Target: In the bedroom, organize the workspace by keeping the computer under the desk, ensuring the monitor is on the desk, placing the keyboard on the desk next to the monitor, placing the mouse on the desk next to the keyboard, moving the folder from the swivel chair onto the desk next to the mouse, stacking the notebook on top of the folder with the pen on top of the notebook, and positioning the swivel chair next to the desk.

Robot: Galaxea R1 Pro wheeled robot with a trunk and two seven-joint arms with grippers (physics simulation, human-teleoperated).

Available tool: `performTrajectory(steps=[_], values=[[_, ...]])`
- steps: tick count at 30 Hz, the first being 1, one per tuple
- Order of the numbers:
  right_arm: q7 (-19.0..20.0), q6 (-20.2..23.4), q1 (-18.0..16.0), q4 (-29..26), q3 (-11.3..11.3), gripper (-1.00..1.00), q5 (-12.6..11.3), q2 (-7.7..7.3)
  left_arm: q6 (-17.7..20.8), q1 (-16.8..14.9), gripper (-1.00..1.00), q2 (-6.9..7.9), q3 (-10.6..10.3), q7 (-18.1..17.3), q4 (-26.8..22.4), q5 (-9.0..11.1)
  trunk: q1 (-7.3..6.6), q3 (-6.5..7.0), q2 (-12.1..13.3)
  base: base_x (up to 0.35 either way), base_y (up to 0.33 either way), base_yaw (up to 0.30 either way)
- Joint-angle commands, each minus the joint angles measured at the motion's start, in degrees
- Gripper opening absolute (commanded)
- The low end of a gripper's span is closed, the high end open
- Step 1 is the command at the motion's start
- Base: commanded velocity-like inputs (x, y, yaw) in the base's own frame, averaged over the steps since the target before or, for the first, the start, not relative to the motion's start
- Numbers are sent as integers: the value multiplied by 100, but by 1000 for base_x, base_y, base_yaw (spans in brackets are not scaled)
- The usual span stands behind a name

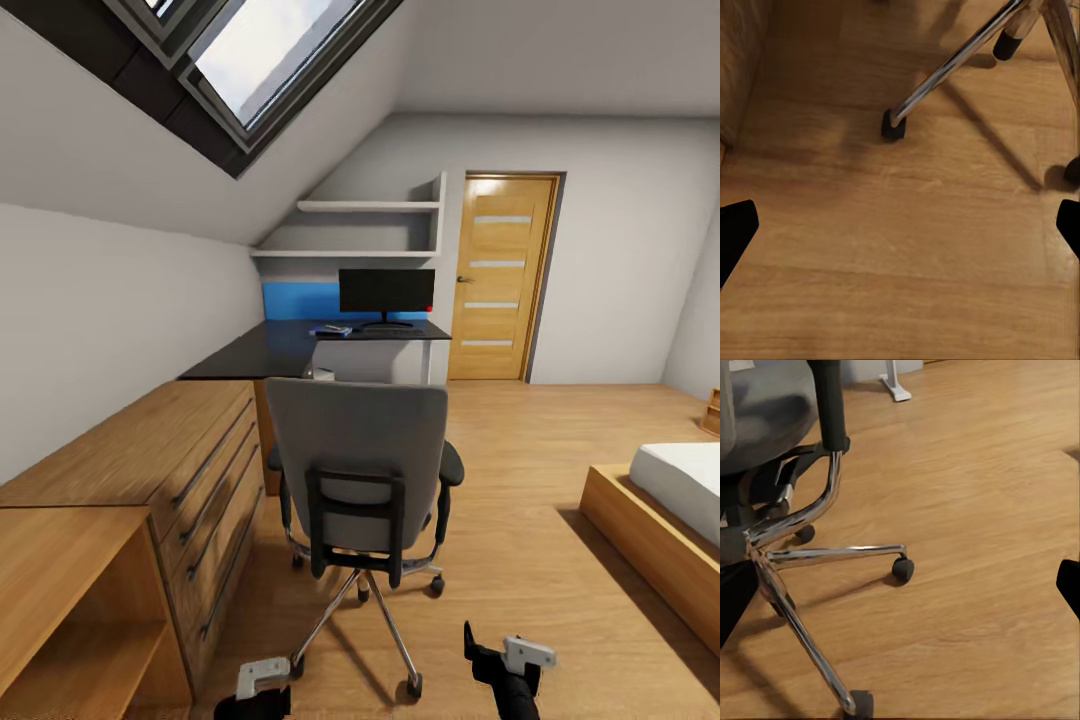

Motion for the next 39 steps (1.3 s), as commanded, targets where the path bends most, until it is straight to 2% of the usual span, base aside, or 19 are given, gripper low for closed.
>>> performTrajectory(steps=[1, 5, 10, 14, 18, 19, 20, 22, 23, 24, 26, 30, 33, 34, 39], values=[[-156, 296, -116, -101, 46, 100, -16, -3, 62, -136, 100, -3, -48, 40, -9, 54, 22, -25, -44, 0, 0, 0], [-434, 1027, -463, -227, 48, 100, 1, 9, 270, -451, 100, -10, -47, 44, -20, 57, 110, -97, -205, 0, 0, 0], [-593, 2364, -944, -290, 51, 100, 30, 21, 648, -912, 100, -34, -38, 45, -25, 62, 219, -187, -405, 0, 0, 0], [-614, 2782, -1088, -294, 50, 100, 16, 11, 851, -1211, 100, -167, -23, 46, -31, 67, 307, -259, -566, 0, 0, 0], [-608, 2917, -1136, -234, 82, 100, 17, 26, 887, -1352, 100, -279, 12, 29, -16, 88, 395, -330, -726, 0, 0, 0], [-612, 2908, -1138, -216, 89, 100, 18, 71, 758, -1362, 100, -289, 11, 20, 130, 85, 417, -348, -766, 0, 0, 0], [-611, 2886, -1132, -203, 95, 100, 42, 260, 329, -1368, 100, -334, 3, -2, 271, 88, 439, -366, -806, 0, 0, 0], [-609, 2875, -1125, -210, 109, 100, 112, 313, 287, -1369, 100, -353, 5, -4, 284, 89, 483, -402, -887, 0, 0, 0], [-615, 2858, -1122, -217, 113, 100, 184, 356, 272, -1369, 100, -362, 5, -5, 289, 87, 505, -420, -927, 0, 0, 0], [-626, 2725, -1112, -213, 116, 100, 531, 568, 249, -1369, 100, -384, -4, -18, 349, 78, 527, -438, -967, 0, 0, 121], [-627, 2560, -1098, -206, 116, 100, 866, 674, 242, -1369, 100, -468, -9, -23, 406, 73, 549, -456, -1007, 0, 0, 208], [-603, 2477, -1087, -200, 117, 100, 1027, 723, 233, -1369, 100, -600, -31, -37, 491, 54, 549, -456, -1007, 0, 0, 114], [-593, 2464, -1058, -200, 117, 100, 1063, 731, 234, -1369, 100, -637, -45, -46, 523, 43, 549, -456, -1007, 0, 0, 21], [-565, 2442, -980, -202, 122, 100, 1252, 742, 235, -1369, 100, -658, -46, -50, 556, 38, 549, -456, -1007, 0, 0, 3], [-560, 2429, -925, -202, 125, 100, 1634, 777, 228, -1369, 100, -666, -54, -51, 645, 17, 549, -456, -1007, 70, 0, 1]])
